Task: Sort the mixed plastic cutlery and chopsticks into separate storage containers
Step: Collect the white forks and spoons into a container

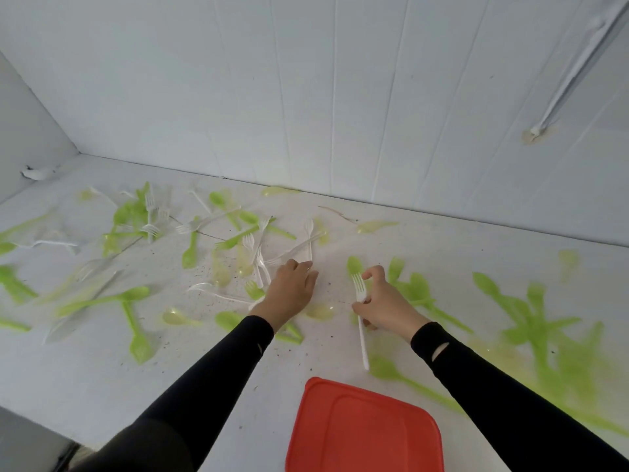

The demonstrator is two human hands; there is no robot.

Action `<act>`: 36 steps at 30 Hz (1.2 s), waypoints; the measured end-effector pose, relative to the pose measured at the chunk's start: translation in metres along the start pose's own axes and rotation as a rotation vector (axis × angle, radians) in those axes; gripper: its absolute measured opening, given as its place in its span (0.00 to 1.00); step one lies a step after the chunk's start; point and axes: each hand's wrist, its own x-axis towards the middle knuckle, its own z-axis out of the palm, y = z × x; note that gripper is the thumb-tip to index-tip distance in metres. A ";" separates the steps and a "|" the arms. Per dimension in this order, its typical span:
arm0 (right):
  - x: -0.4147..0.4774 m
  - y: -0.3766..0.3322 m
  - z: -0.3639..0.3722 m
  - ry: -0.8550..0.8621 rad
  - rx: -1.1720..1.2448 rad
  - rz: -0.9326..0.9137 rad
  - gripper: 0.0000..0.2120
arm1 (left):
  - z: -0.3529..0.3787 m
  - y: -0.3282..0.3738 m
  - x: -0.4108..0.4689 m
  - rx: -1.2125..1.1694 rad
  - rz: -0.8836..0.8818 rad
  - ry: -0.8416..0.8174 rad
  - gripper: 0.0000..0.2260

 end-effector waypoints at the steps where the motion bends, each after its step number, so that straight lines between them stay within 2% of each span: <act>1: -0.002 0.001 -0.004 0.003 0.043 0.011 0.23 | 0.005 0.001 0.003 0.005 -0.020 0.010 0.18; 4: -0.008 0.004 -0.015 -0.007 0.136 0.027 0.26 | 0.014 0.003 0.009 0.069 -0.041 -0.024 0.21; 6: -0.010 0.005 -0.022 -0.011 0.173 0.027 0.25 | 0.016 0.005 0.010 0.071 -0.053 0.004 0.19; 12: -0.011 0.005 -0.023 0.000 0.236 -0.009 0.07 | 0.018 0.022 0.000 0.070 -0.050 0.089 0.07; 13: -0.009 0.002 -0.020 0.019 0.222 -0.027 0.05 | 0.014 0.022 -0.004 0.033 -0.040 0.109 0.07; 16: 0.000 -0.009 -0.012 0.068 0.218 -0.085 0.05 | -0.003 0.017 -0.014 -0.105 0.023 0.200 0.16; 18: 0.006 -0.020 -0.006 0.060 0.211 -0.143 0.05 | -0.020 0.009 -0.016 -0.197 0.016 0.245 0.17; 20: 0.016 -0.036 0.002 0.033 0.124 -0.214 0.07 | -0.041 -0.005 -0.013 -0.259 -0.052 0.290 0.10; 24: 0.048 -0.064 0.025 0.063 -0.199 -0.391 0.12 | -0.074 -0.047 -0.005 -0.329 -0.197 0.245 0.10; 28: 0.084 -0.081 0.058 0.011 -0.481 -0.418 0.20 | -0.090 -0.083 0.002 -0.269 -0.250 0.214 0.10; 31: 0.107 -0.091 0.080 0.040 -0.698 -0.439 0.23 | -0.099 -0.103 0.017 -0.243 -0.258 0.234 0.05; 34: 0.117 -0.088 0.092 0.100 -0.852 -0.432 0.22 | -0.105 -0.113 0.041 -0.209 -0.244 0.237 0.13; 36: 0.120 -0.087 0.095 0.171 -0.878 -0.472 0.17 | -0.107 -0.117 0.065 -0.201 -0.224 0.203 0.15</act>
